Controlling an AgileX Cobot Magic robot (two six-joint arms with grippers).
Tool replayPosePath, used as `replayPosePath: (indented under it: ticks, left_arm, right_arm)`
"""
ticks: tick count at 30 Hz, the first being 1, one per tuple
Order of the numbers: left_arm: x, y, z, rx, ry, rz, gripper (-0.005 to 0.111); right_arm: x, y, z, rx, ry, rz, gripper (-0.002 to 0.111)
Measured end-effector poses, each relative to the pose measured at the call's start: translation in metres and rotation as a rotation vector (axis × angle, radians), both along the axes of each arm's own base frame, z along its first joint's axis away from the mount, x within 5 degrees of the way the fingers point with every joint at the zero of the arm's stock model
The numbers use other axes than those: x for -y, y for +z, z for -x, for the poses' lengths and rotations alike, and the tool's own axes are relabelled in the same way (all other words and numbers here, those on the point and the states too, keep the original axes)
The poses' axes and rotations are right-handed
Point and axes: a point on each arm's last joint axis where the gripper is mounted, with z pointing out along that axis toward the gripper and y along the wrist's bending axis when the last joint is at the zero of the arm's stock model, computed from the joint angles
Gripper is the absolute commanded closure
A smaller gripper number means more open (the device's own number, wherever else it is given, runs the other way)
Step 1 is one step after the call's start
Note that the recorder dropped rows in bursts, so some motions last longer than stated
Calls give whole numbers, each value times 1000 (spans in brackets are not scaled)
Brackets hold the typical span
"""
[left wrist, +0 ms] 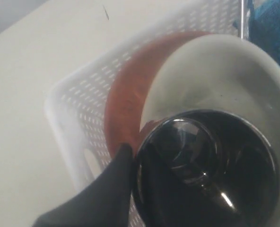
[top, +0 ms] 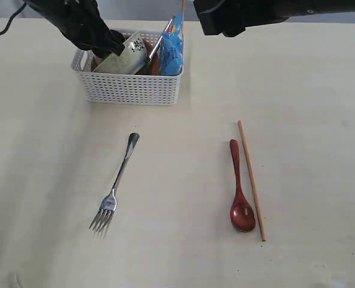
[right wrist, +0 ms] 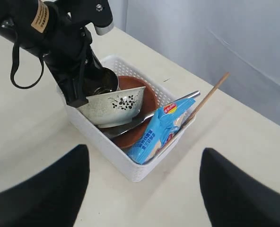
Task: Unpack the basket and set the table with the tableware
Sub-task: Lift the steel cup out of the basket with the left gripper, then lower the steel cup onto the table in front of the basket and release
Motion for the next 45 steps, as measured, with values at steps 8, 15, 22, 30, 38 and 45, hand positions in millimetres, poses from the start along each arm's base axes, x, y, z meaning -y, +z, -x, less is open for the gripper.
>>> replayPosePath:
  ticks: [8,15,22,30,38,45]
  left_arm:
    - [0,9,0,4,4,1,107]
    - [-4,60,14,111,15,28,107]
    - [-11,101,43,108,78,70,107]
    - [-12,95,73,-70,177,183,107]
    - [-4,23,100,-239,161,300,107]
    - [8,-6,108,-209,138,321,107]
  right_arm:
    - [0,0,0,2,-2,-3,46]
    - [0,0,0,2,-2,-3,46]
    - [0,0,0,1,-3,-5,46]
    - [0,1,0,1,-2,-5,46]
    - [2,2,3,-10,2,2,46]
    - [2,2,3,-12,2,3,46]
